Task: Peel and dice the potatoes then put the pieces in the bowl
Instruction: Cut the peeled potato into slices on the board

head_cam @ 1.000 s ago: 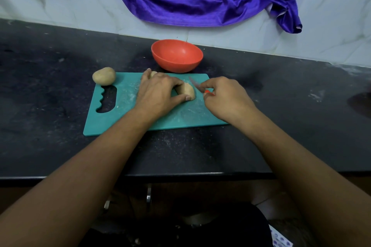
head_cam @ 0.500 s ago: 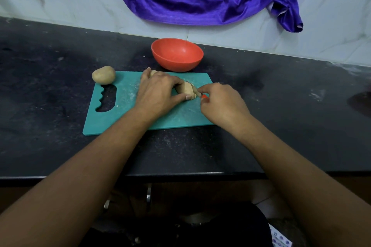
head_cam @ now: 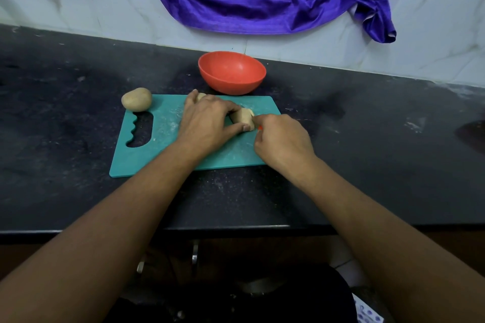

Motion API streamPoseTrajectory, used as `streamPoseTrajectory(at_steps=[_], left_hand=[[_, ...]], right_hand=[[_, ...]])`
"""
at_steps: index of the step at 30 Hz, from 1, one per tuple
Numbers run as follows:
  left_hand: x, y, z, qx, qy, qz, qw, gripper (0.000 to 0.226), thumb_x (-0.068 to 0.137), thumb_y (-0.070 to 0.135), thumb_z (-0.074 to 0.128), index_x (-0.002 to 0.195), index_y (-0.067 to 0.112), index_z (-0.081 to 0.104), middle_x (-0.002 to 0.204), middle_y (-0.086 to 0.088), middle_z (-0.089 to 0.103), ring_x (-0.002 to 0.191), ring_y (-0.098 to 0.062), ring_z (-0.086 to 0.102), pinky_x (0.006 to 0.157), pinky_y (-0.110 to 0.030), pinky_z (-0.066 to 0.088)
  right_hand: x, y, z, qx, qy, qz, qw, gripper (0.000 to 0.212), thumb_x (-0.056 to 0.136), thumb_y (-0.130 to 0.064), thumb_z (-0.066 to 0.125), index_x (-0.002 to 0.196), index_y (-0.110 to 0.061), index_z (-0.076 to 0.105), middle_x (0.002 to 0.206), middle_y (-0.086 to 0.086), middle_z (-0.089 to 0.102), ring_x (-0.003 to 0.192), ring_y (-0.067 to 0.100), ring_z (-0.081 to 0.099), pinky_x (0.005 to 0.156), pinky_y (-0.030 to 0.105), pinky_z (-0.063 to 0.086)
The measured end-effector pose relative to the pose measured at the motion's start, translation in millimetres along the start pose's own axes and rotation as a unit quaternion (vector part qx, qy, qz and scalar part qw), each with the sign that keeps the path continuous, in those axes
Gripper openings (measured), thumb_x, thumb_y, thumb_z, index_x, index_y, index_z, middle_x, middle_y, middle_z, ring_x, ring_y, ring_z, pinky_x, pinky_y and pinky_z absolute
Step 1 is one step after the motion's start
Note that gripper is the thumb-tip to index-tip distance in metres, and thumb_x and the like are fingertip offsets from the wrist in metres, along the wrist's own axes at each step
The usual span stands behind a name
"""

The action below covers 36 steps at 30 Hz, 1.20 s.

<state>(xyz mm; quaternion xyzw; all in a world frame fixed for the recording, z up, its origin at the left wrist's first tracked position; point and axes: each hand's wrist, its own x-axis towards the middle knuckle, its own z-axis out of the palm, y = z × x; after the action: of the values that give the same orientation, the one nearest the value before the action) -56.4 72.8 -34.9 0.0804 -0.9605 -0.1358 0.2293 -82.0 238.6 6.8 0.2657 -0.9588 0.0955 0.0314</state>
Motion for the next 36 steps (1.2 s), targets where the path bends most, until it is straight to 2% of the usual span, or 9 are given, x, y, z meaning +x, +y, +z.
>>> streamPoseTrajectory(at_steps=[3,7,10,12,17,20,24,30,36], left_hand=[[-1,2,-1,-0.001,0.004,0.001,1.000,0.054,0.085,0.066,0.066,0.127,0.032,0.070,0.122,-0.001,0.072,0.124,-0.023,0.057,0.121,-0.054,0.021],[0,1,0,-0.002,0.002,-0.002,1.000,0.055,0.084,0.067,0.066,0.127,0.033,0.070,0.123,0.000,0.071,0.125,-0.022,0.056,0.122,-0.053,0.020],[1,0,1,0.000,-0.002,-0.004,1.000,0.058,0.083,0.070,0.064,0.127,0.033,0.069,0.125,0.001,0.071,0.125,-0.021,0.056,0.122,-0.052,0.020],[1,0,1,0.003,-0.006,-0.005,1.000,0.059,0.083,0.071,0.064,0.127,0.033,0.069,0.126,0.002,0.070,0.126,-0.020,0.056,0.123,-0.051,0.019],[1,1,0,0.004,-0.008,-0.001,1.000,0.056,0.082,0.070,0.062,0.125,0.035,0.069,0.124,0.001,0.071,0.125,-0.021,0.056,0.122,-0.052,0.020],[1,-1,1,0.014,-0.007,0.003,1.000,0.054,0.081,0.074,0.058,0.118,0.036,0.071,0.116,0.002,0.072,0.119,-0.021,0.058,0.120,-0.052,0.023],[2,0,1,0.008,-0.002,-0.002,1.000,0.055,0.082,0.072,0.063,0.121,0.034,0.071,0.119,0.002,0.072,0.120,-0.021,0.058,0.120,-0.051,0.022],[1,0,1,-0.008,0.005,-0.008,1.000,0.050,0.081,0.069,0.066,0.116,0.033,0.071,0.118,0.005,0.072,0.121,-0.020,0.058,0.121,-0.051,0.021],[2,-1,2,-0.005,0.007,-0.007,1.000,0.047,0.082,0.067,0.067,0.115,0.033,0.073,0.115,0.004,0.073,0.121,-0.019,0.058,0.121,-0.051,0.021]], right_hand=[[6,-2,1,-0.002,0.000,-0.004,1.000,0.036,0.098,-0.023,0.053,0.132,-0.025,0.064,0.111,0.005,0.065,0.095,0.025,0.060,0.072,0.034,0.042],[3,2,1,0.000,-0.006,-0.002,1.000,0.038,0.099,-0.022,0.052,0.135,-0.028,0.063,0.105,0.002,0.062,0.087,0.021,0.054,0.072,0.034,0.042],[0,11,0,0.029,-0.001,0.020,0.999,0.039,0.100,-0.020,0.051,0.136,-0.029,0.062,0.115,0.004,0.066,0.098,0.025,0.062,0.073,0.034,0.045],[-1,16,1,0.050,0.000,0.031,0.998,0.040,0.101,-0.022,0.052,0.139,-0.031,0.061,0.119,0.004,0.067,0.099,0.024,0.063,0.075,0.034,0.049],[0,24,-6,0.102,0.017,0.038,0.994,0.044,0.099,-0.023,0.054,0.141,-0.032,0.062,0.130,0.004,0.068,0.115,0.027,0.064,0.093,0.036,0.052],[6,26,-18,0.104,0.050,0.033,0.993,0.041,0.098,-0.024,0.055,0.137,-0.031,0.066,0.129,0.004,0.070,0.116,0.029,0.065,0.096,0.036,0.052],[12,25,-33,0.101,0.056,0.021,0.993,0.043,0.096,-0.021,0.056,0.137,-0.030,0.067,0.131,0.001,0.070,0.116,0.027,0.065,0.097,0.036,0.054],[11,8,-31,0.087,0.012,-0.004,0.996,0.037,0.093,-0.022,0.060,0.127,-0.032,0.071,0.123,0.004,0.071,0.103,0.028,0.067,0.091,0.041,0.057],[16,2,-34,0.070,-0.006,-0.011,0.997,0.029,0.094,-0.021,0.060,0.117,-0.029,0.076,0.109,0.003,0.070,0.080,0.021,0.059,0.075,0.033,0.054]])
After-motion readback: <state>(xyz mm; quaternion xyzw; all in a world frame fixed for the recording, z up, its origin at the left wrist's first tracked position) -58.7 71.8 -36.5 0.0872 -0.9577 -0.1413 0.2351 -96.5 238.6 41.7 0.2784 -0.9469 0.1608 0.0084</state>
